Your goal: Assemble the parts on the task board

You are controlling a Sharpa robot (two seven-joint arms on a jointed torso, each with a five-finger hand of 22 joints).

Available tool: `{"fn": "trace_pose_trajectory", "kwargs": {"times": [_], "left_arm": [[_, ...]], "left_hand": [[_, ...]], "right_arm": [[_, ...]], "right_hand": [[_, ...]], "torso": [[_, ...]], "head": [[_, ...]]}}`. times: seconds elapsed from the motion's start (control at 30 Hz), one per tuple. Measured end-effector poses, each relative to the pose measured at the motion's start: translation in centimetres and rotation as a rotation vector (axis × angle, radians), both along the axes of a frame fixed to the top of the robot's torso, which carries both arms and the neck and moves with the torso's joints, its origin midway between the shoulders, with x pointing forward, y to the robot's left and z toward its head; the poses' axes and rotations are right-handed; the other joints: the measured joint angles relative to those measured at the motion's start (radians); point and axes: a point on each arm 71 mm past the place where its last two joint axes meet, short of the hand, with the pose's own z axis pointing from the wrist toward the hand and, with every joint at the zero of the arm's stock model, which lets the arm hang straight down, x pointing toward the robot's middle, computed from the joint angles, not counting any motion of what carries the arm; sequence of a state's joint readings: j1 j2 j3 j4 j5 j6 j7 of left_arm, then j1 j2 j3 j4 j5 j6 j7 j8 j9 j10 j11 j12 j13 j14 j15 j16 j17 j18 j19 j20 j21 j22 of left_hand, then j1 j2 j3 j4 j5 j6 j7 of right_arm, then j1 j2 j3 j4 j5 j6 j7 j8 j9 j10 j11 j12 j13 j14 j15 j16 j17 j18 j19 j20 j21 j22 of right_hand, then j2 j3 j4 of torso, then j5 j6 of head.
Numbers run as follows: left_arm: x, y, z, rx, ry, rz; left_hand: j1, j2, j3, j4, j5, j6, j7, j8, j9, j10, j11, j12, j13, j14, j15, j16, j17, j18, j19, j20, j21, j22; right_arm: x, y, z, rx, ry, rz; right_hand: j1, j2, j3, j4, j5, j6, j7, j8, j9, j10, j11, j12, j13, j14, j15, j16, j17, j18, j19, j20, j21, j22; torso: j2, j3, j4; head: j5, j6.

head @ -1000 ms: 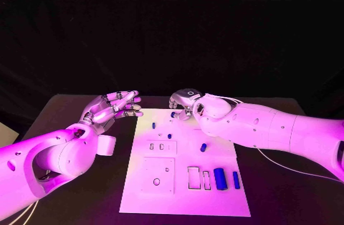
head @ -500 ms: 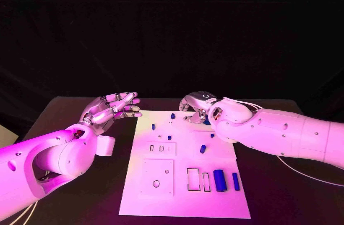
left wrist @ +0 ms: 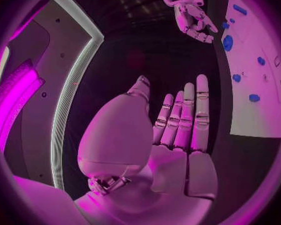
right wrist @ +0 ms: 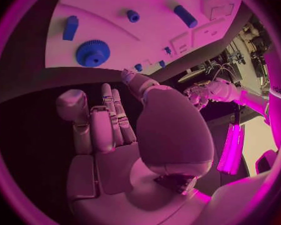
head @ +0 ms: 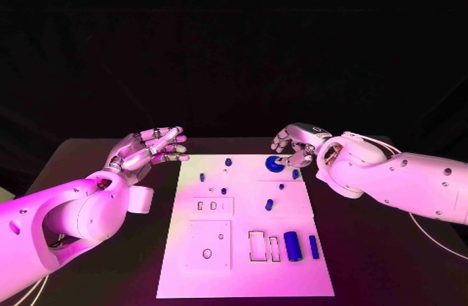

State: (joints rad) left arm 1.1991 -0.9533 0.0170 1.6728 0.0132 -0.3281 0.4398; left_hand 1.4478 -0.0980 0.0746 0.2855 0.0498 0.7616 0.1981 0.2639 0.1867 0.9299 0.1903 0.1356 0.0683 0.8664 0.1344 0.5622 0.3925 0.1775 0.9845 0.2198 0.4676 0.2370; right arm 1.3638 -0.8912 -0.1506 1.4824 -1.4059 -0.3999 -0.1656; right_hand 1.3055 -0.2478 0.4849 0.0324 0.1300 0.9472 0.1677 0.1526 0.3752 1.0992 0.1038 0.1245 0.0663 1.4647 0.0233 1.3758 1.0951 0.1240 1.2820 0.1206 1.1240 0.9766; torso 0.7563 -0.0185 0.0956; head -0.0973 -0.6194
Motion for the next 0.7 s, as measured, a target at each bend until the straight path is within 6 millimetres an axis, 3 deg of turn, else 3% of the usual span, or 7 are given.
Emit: {"fn": "trace_pose_trajectory", "kwargs": {"times": [0.13, 0.23, 0.3, 0.43, 0.57, 0.63, 0.7], "left_arm": [[0.1, 0.0, 0.0, 0.0, 0.0, -0.001], [0.1, 0.0, 0.0, -0.001, 0.0, -0.002], [0.1, 0.0, -0.1, -0.001, 0.0, -0.003], [0.1, -0.1, -0.1, -0.002, 0.0, -0.005], [0.1, -0.1, -0.1, -0.003, 0.0, -0.006], [0.1, -0.1, -0.1, -0.003, 0.0, -0.006], [0.1, -0.1, -0.1, -0.003, 0.0, -0.007]], "left_hand": [[0.0, 0.0, 0.0, 0.0, 0.0, 0.0, 0.0, 0.0, 0.0, 0.0, 0.0, 0.0, 0.0, 0.0, 0.0, 0.0, 0.0, 0.0, 0.0, 0.0, 0.0, 0.0], [0.0, 0.0, 0.0, 0.0, 0.0, 0.0, 0.0, 0.0, 0.0, 0.0, 0.0, 0.0, 0.0, 0.0, 0.0, 0.0, 0.0, 0.0, 0.0, 0.0, 0.0, 0.0], [0.0, 0.0, 0.0, 0.0, 0.0, 0.0, 0.0, 0.0, 0.0, 0.0, 0.0, 0.0, 0.0, 0.0, 0.0, 0.0, 0.0, 0.0, 0.0, 0.0, 0.0, 0.0], [0.0, 0.0, 0.0, 0.0, 0.0, 0.0, 0.0, 0.0, 0.0, 0.0, 0.0, 0.0, 0.0, 0.0, 0.0, 0.0, 0.0, 0.0, 0.0, 0.0, 0.0, 0.0], [0.0, 0.0, 0.0, 0.0, 0.0, 0.0, 0.0, 0.0, 0.0, 0.0, 0.0, 0.0, 0.0, 0.0, 0.0, 0.0, 0.001, 0.0, 0.0, 0.0, 0.0, 0.001], [0.0, 0.0, 0.0, 0.0, 0.0, 0.0, 0.0, 0.0, 0.0, 0.0, 0.0, 0.0, 0.0, 0.0, 0.0, 0.0, 0.001, 0.0, 0.0, 0.0, 0.0, 0.001], [0.0, 0.0, 0.0, 0.0, 0.0, 0.0, 0.0, 0.0, 0.0, 0.0, 0.0, 0.0, 0.0, 0.0, 0.0, 0.0, 0.001, 0.0, 0.0, 0.0, 0.0, 0.001]], "right_arm": [[0.2, -1.4, -0.1, 0.006, 0.011, -0.038], [0.5, -1.9, -0.1, 0.004, 0.017, -0.055], [0.7, -2.0, -0.2, 0.001, 0.021, -0.061], [1.1, -1.8, -0.5, -0.009, 0.032, -0.066], [1.5, -1.4, -0.7, -0.021, 0.044, -0.065], [1.8, -1.3, -0.9, -0.027, 0.052, -0.065], [2.0, -1.1, -1.0, -0.031, 0.06, -0.066]], "right_hand": [[0.004, -0.004, -0.027, 0.003, 0.0, 0.0, 0.0, -0.006, -0.002, -0.005, 0.004, -0.004, 0.0, 0.0, 0.0, 0.0, -0.002, 0.0, 0.0, 0.0, -0.004, -0.001], [0.031, 0.015, -0.162, 0.025, 0.015, -0.021, 0.007, -0.03, -0.006, -0.036, 0.009, -0.017, 0.0, 0.0, 0.0, 0.0, -0.013, 0.0, -0.009, 0.009, -0.029, -0.018], [0.088, 0.044, -0.316, 0.073, 0.016, -0.057, 0.012, -0.055, -0.013, -0.061, 0.012, -0.02, 0.0, 0.002, 0.006, 0.0, -0.02, 0.0, -0.018, 0.01, -0.05, -0.032], [0.19, 0.043, -0.491, 0.208, 0.021, -0.124, 0.017, -0.084, -0.027, -0.06, 0.014, 0.024, 0.005, 0.002, 0.006, 0.0, -0.021, 0.0, -0.018, 0.01, -0.069, -0.036], [0.228, 0.033, -0.53, 0.26, 0.025, -0.143, 0.018, -0.085, -0.032, 0.012, 0.017, 0.091, 0.032, 0.002, 0.006, 0.006, -0.011, 0.0, -0.014, 0.006, -0.061, -0.016], [0.232, 0.037, -0.532, 0.262, 0.036, -0.143, 0.018, -0.08, -0.031, 0.114, -0.003, 0.161, 0.07, 0.001, -0.005, 0.01, -0.002, 0.0, -0.001, -0.007, -0.043, 0.005], [0.247, 0.035, -0.534, 0.264, 0.056, -0.126, 0.001, -0.063, -0.024, 0.179, -0.028, 0.294, 0.166, 0.001, -0.025, 0.03, 0.035, 0.0, 0.023, -0.019, -0.009, 0.048]], "torso": [[-0.001, 0.0015, -0.0019], [-0.001, 0.0016, -0.0019], [-0.001, 0.0018, -0.0015], [0.0, 0.0021, 0.0007], [0.001, 0.0022, 0.0027], [0.002, 0.0028, 0.0039], [0.003, 0.0034, 0.0046]], "head": [[0.0, -0.002], [0.0, -0.002], [0.0, -0.002], [0.0, -0.004], [0.0, -0.006], [-0.001, -0.007], [-0.001, -0.007]]}}
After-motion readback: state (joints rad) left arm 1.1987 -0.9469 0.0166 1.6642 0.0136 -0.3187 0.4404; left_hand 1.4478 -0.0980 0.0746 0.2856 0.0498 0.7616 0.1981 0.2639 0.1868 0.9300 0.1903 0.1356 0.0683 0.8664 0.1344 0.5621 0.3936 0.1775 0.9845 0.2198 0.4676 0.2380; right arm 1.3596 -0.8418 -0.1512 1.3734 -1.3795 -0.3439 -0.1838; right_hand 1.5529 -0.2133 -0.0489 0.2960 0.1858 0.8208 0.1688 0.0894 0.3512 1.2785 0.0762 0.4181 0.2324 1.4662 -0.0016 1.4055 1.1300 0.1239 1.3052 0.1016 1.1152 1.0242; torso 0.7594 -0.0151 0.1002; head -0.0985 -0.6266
